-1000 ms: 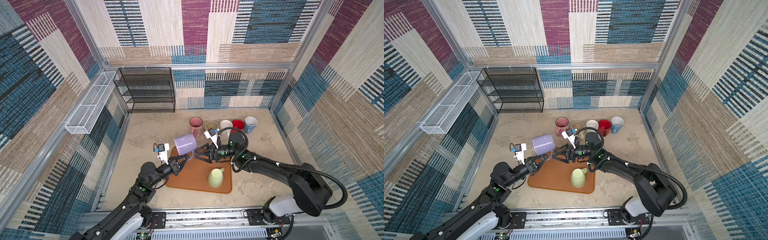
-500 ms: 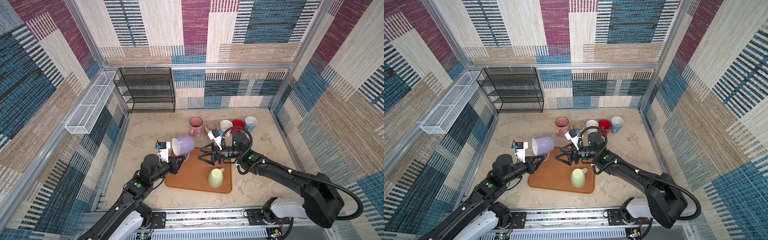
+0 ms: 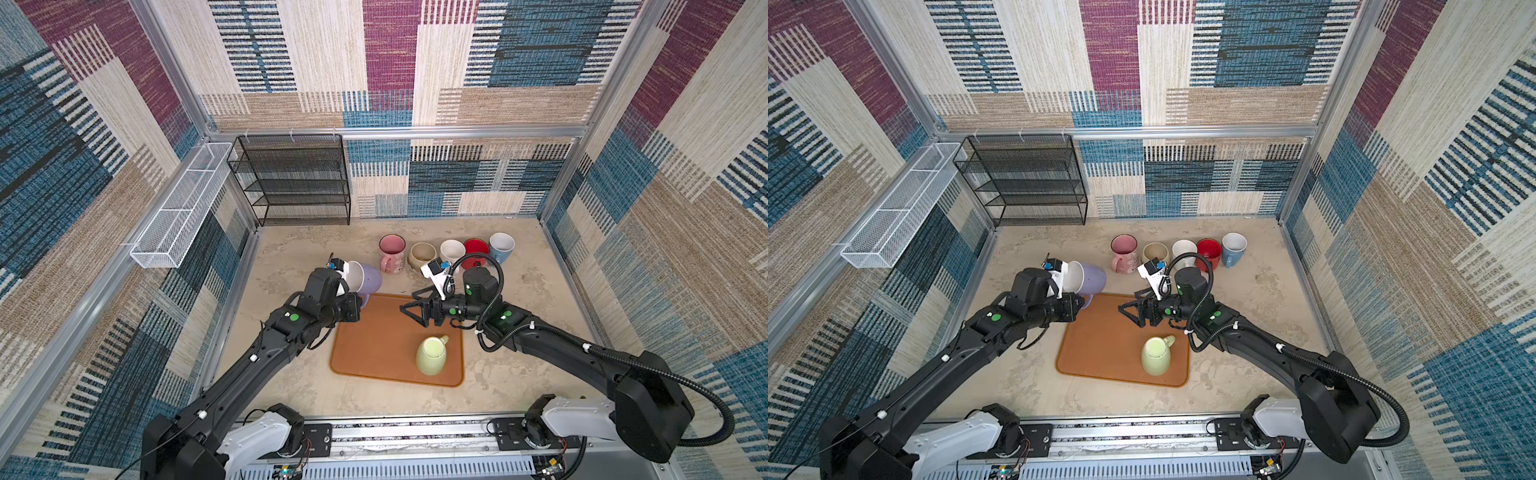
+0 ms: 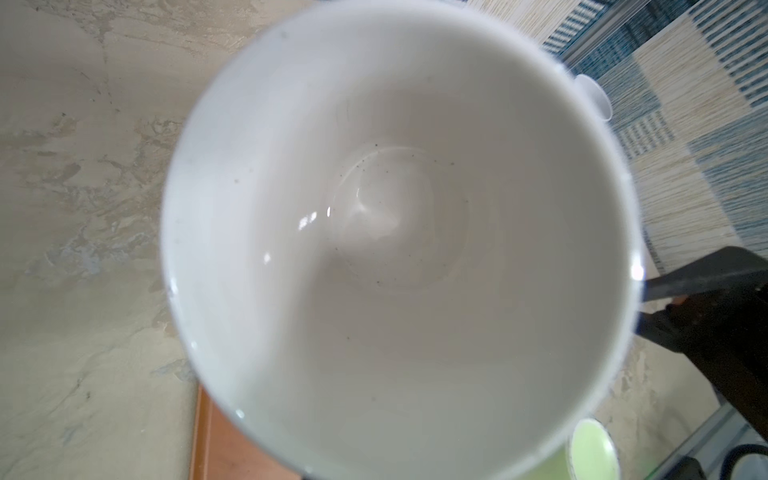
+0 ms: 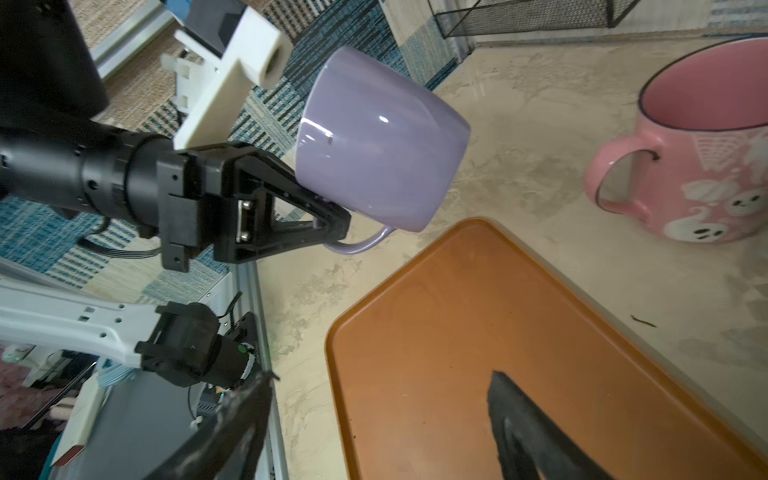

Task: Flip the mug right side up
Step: 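Carry the lavender mug toward the far mugs with the left gripper while the right withdraws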

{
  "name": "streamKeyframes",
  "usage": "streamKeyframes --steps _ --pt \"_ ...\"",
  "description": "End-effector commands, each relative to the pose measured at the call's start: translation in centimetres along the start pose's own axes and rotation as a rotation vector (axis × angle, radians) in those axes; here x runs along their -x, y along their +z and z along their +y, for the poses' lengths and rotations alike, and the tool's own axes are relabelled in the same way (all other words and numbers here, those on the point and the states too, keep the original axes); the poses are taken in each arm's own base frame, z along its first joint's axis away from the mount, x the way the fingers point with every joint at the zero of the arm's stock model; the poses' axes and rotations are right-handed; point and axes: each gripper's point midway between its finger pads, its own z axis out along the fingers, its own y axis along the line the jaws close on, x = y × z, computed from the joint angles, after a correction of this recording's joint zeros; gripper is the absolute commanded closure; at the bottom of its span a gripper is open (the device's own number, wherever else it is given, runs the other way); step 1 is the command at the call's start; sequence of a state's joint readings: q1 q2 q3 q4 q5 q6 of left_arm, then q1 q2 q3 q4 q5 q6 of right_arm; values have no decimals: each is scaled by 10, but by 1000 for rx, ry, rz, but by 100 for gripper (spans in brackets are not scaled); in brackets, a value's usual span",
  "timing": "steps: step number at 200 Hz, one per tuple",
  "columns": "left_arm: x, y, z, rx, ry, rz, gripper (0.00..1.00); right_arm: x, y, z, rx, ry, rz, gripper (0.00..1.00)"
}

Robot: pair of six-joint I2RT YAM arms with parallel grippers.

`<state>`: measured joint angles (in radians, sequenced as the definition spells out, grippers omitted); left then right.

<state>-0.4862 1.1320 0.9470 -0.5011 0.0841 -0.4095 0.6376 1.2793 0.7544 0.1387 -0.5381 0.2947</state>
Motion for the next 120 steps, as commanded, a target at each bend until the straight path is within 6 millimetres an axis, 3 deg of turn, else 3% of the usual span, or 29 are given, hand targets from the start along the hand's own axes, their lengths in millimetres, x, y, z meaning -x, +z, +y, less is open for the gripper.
streamKeyframes --steps 1,56,120 --pt "7 0 9 60 75 46 100 -5 -4 -16 -92 0 -10 17" --pt "25 22 40 166 80 186 100 -13 -18 -26 -159 7 -68 16" --pt "46 56 69 233 71 291 100 -3 -34 -23 -187 -5 -141 15"
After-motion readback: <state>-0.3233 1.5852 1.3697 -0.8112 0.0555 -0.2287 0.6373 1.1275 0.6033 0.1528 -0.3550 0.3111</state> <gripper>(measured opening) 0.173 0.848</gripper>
